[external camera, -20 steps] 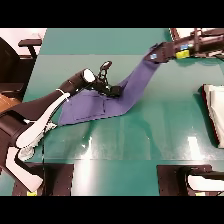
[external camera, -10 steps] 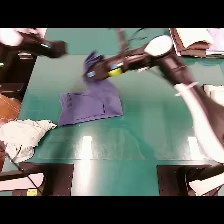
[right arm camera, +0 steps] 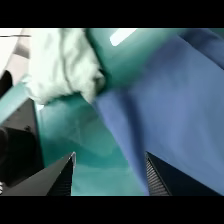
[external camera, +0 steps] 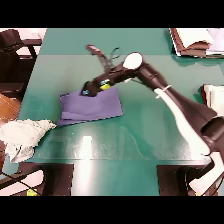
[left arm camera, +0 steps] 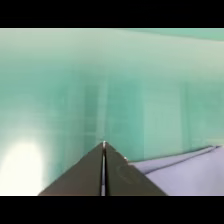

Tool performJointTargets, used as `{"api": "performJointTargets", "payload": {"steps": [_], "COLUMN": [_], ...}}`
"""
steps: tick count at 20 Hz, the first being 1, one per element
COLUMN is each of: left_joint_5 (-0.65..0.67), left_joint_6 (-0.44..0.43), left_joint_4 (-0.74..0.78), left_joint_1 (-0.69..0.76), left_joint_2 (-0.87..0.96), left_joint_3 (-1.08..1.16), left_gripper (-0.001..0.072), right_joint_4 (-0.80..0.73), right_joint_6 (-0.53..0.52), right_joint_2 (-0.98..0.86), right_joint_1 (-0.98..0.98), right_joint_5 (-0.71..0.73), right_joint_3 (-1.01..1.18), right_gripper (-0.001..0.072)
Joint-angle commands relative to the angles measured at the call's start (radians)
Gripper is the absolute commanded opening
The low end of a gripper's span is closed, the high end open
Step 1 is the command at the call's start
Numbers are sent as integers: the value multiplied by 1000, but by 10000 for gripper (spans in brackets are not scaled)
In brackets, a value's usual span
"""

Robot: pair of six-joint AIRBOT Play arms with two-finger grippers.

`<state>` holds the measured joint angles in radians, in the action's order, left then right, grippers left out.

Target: Fold the shirts.

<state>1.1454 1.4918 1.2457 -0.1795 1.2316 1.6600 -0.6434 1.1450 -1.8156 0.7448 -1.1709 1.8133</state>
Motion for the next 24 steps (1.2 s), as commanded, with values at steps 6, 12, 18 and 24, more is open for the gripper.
{"api": "performJointTargets", "payload": {"steps": [6, 12, 18, 24], "left_joint_5": [12, 13, 55, 82], "left_joint_6": [-8, -8, -8, -34], "left_joint_4": [-72, -87, -108, -97], "left_joint_1": [-11, -11, -7, 124], "left_joint_2": [-8, -4, -4, -4], "left_joint_3": [1, -3, -3, -3], "left_gripper": [27, 26, 26, 26], "right_joint_4": [-102, 31, 200, 43], "right_joint_6": [123, 122, 123, 163], "right_joint_2": [144, -51, -259, -252], "right_joint_1": [-389, -301, -140, -153], "right_joint_5": [20, 9, 3, 3], "right_joint_3": [-518, -401, -149, 61], "right_gripper": [661, 623, 452, 23]}}
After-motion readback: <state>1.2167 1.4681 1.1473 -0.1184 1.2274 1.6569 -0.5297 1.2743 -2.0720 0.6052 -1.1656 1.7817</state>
